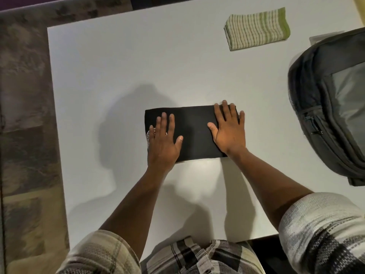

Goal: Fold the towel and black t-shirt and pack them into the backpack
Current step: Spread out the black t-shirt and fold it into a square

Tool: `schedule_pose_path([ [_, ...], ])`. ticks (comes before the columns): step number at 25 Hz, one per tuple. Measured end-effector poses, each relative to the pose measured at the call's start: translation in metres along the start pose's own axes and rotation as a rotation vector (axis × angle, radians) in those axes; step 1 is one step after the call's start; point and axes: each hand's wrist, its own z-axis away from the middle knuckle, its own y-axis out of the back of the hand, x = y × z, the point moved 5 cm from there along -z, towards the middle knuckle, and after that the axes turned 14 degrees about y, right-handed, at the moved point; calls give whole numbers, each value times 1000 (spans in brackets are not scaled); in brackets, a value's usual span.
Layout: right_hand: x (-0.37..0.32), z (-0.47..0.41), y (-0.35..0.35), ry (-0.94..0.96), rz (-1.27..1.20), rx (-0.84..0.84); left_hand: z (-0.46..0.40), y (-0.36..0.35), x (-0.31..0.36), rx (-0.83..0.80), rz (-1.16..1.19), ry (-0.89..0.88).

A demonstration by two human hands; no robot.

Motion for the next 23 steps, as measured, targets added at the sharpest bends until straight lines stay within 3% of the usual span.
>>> schedule_pose_path([
  [3,-2,-6,17,-128,-53,8,3,14,15,50,-38,19],
  [7,-60,7,14,69,-149,12,26,5,52,-8,-17,-212],
  [13,-33,38,-8,-28,-18,-61,37,-6,6,-56,-43,-220],
  [16,-34,39,-1,-118,-67,-87,40,-3,-18,-63,-58,-175],
  [20,-61,72,-10,104,-82,-99,43,-7,-29,-101,-163,-201],
  [23,-42,91,-15,53,-3,-119,44,-6,-49,-141,-229,-229],
])
